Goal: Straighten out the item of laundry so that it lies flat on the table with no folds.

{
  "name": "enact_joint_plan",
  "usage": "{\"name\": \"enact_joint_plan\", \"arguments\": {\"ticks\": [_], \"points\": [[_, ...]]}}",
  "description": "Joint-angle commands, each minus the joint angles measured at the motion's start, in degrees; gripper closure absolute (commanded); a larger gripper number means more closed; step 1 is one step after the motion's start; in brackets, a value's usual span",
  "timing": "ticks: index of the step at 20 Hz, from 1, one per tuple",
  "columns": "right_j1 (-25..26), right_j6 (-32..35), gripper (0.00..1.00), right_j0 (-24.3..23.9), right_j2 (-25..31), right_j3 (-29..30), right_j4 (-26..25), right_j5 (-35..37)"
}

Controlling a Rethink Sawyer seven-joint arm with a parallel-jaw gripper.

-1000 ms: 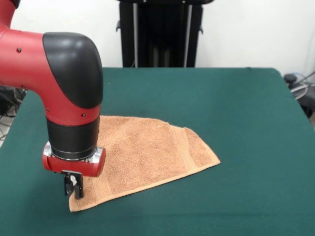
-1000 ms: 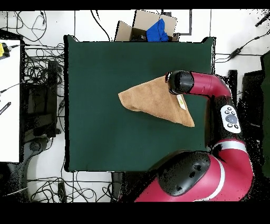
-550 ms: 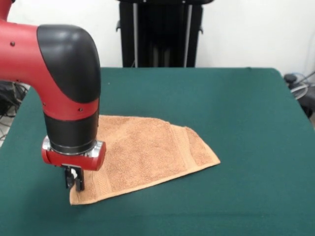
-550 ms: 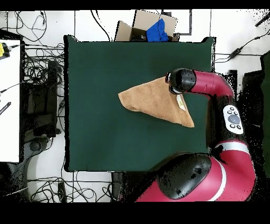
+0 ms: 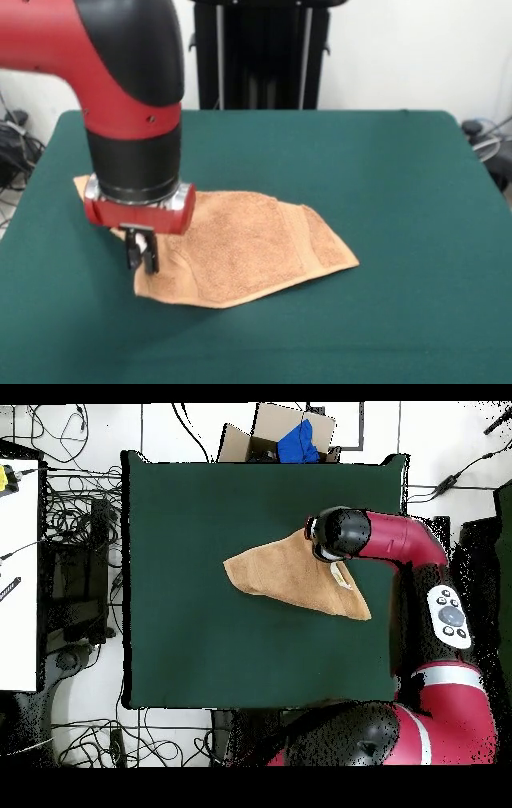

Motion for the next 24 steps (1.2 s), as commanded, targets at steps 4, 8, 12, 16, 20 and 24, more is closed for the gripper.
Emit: {"name": "enact_joint_plan", "arguments": {"ticks": [4,8,12,16,20,24], "points": [[-4.9,2.5,1.00,2.3,0.8,11.3,2.8,3.2],[-6.9,1.7,1.00,1.5,0.5,13.2,3.2,3.4],[-8.1,0.3,1.00,0.5,0.6,13.8,3.2,3.7],[-9.0,-0.9,1.00,-0.5,0.8,13.8,3.2,4.7],[-10.5,-1.4,1.00,-1.2,0.9,14.3,3.3,5.1],[-13.2,-1.3,1.00,-1.7,0.9,15.8,3.8,5.2]]}}
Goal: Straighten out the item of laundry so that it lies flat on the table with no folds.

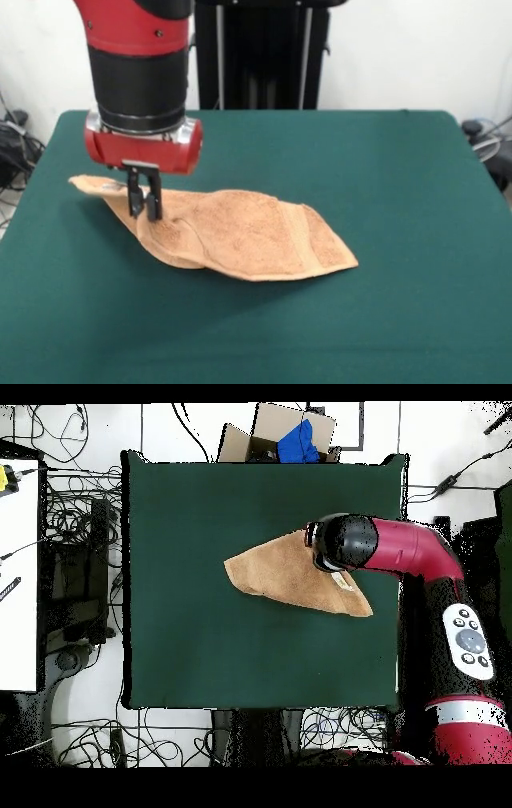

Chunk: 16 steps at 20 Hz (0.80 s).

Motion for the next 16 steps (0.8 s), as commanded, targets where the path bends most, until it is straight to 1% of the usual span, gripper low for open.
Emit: {"name": "enact_joint_plan", "arguments": {"ticks": [1,5,16], "points": [[-5.0,-1.0,1.00,-1.1,1.2,8.2,2.5,5.2],[-7.3,-1.1,1.00,-1.0,1.2,7.5,3.2,6.9],[-8.6,-2.8,1.00,-1.6,1.5,6.6,3.9,9.9]]}}
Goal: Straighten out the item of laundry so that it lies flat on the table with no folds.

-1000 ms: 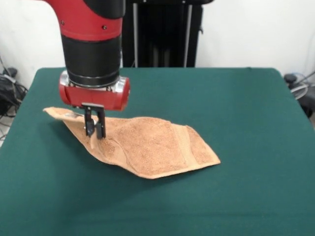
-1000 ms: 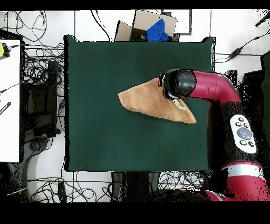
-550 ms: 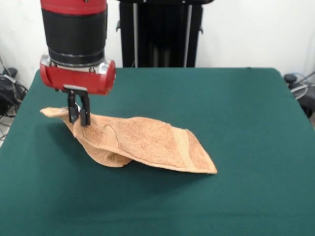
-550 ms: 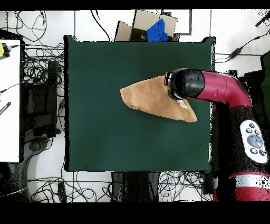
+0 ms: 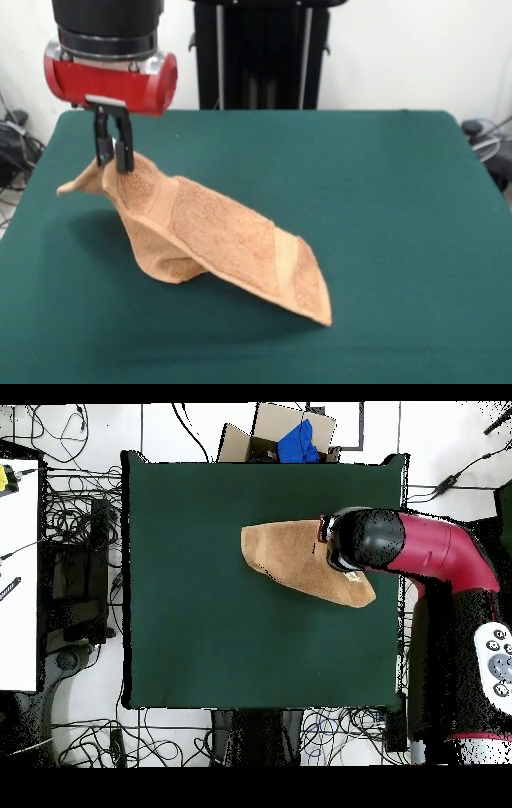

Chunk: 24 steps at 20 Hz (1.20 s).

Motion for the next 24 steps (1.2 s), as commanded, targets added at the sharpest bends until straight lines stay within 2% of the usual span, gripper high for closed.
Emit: {"name": "enact_joint_plan", "arguments": {"ticks": [1,11,24], "points": [[-1.9,-3.0,1.00,-0.6,1.6,5.3,1.5,6.3],[-3.1,-3.9,1.00,-2.1,2.1,8.0,1.1,5.0],[-2.5,-5.1,1.00,-2.2,2.6,6.6,0.2,5.1]]}}
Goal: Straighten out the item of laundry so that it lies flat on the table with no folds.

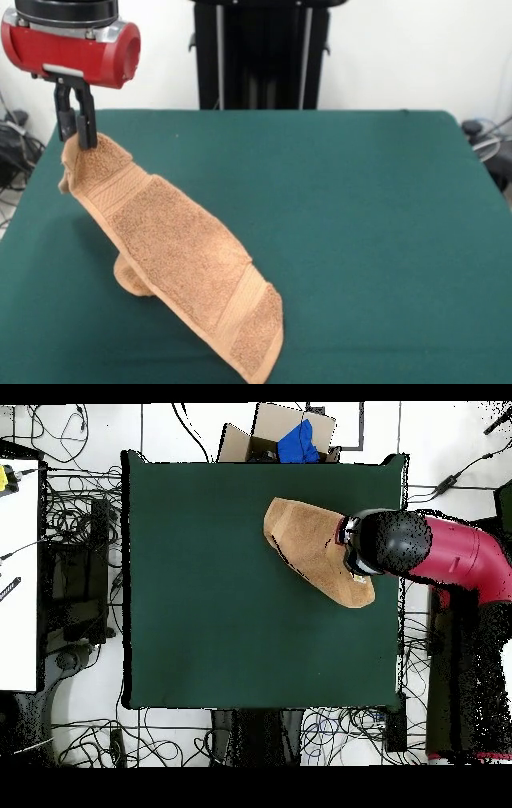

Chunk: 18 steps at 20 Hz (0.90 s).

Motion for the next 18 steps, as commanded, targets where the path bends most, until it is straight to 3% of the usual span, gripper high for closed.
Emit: {"name": "enact_joint_plan", "arguments": {"ticks": [1,18], "points": [[-0.5,-5.2,1.00,-0.1,2.6,6.3,0.2,3.6],[-0.9,-6.3,1.00,-2.1,3.0,5.4,1.1,5.5]]}}
